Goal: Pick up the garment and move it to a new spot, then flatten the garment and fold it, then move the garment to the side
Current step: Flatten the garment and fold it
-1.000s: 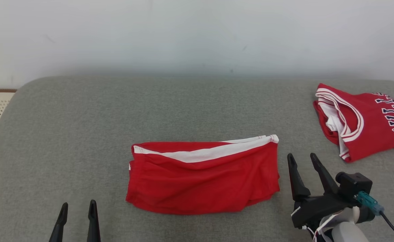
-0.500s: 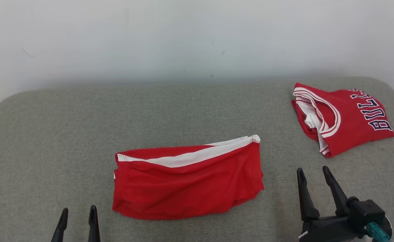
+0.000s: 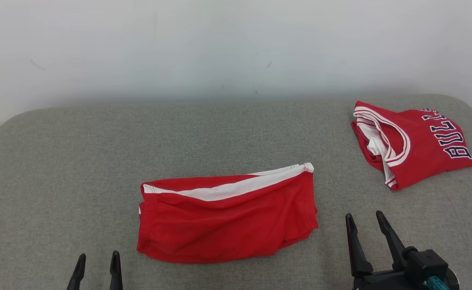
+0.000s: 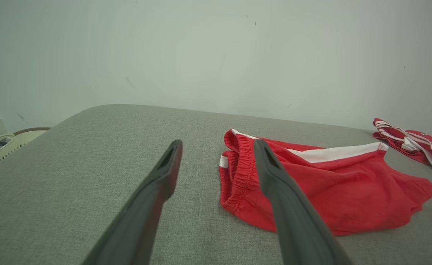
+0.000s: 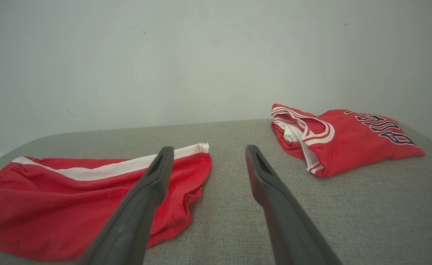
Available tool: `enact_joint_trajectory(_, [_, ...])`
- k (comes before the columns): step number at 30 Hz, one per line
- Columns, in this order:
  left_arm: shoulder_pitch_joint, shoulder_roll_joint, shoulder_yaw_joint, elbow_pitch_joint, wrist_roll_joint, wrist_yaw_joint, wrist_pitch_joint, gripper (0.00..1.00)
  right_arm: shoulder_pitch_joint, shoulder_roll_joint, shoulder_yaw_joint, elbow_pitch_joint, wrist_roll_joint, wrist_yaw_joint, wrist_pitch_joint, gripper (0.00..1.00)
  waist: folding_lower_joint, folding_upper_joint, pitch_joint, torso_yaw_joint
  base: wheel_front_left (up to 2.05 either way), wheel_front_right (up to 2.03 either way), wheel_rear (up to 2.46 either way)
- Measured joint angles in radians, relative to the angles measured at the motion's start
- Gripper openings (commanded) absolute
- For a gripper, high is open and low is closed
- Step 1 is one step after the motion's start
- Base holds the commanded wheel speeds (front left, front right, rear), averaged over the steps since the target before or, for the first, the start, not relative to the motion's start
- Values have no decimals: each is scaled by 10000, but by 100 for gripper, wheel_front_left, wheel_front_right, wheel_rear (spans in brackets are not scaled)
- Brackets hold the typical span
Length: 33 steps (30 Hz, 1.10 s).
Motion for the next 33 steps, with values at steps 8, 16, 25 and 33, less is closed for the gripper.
enact_joint_trajectory(8, [84,0,2,13,4,13,0,100,1,94,4,27,-52,0,73,100,0,0,-20,8,0,0,0])
enact_joint_trajectory(16, [88,0,-31,10,4,27,0,100,0,117,6,81,-52,0,155,100,0,0,-7,-6,0,0,0])
enact_joint_trajectory(25, [89,0,-61,25,13,56,0,100,0,134,-15,150,-50,0,167,100,0,0,-22,0,0,0,0])
enact_joint_trajectory(33, [116,0,-58,19,13,65,0,100,0,144,-15,224,-48,0,180,100,0,0,-55,-28,0,0,0])
